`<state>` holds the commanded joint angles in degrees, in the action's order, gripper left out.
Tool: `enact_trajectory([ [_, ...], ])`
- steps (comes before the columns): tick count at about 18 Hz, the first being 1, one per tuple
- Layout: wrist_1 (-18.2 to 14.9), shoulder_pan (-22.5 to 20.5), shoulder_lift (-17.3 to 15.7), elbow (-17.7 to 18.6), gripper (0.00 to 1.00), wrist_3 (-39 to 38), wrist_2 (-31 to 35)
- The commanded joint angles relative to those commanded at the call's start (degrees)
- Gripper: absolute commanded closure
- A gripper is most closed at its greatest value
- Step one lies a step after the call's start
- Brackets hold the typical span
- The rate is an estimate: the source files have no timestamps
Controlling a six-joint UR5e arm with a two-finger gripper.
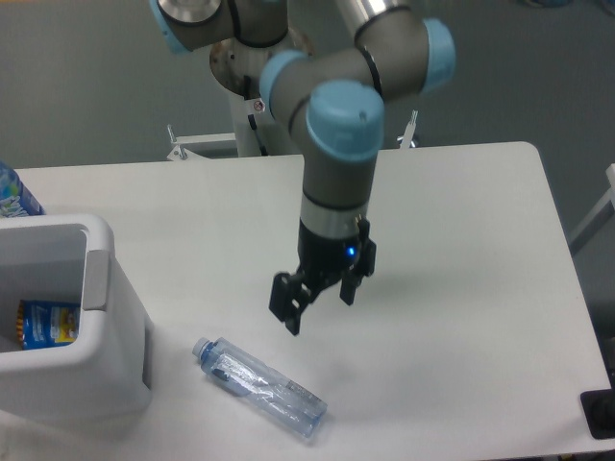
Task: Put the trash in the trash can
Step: 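Move the open gripper down to the clear water bottle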
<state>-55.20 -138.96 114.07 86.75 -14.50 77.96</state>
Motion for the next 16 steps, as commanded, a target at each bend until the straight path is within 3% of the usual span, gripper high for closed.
enact_trajectory([
  [3, 0.0, 0.7, 3.25, -1.92, 0.0, -0.27, 0.09],
  [9, 0.0, 2.46, 11.86, -9.49, 0.0, -0.35, 0.17],
  [16, 0.09, 3.52, 14.33, -10.2, 0.0, -0.35, 0.26],
])
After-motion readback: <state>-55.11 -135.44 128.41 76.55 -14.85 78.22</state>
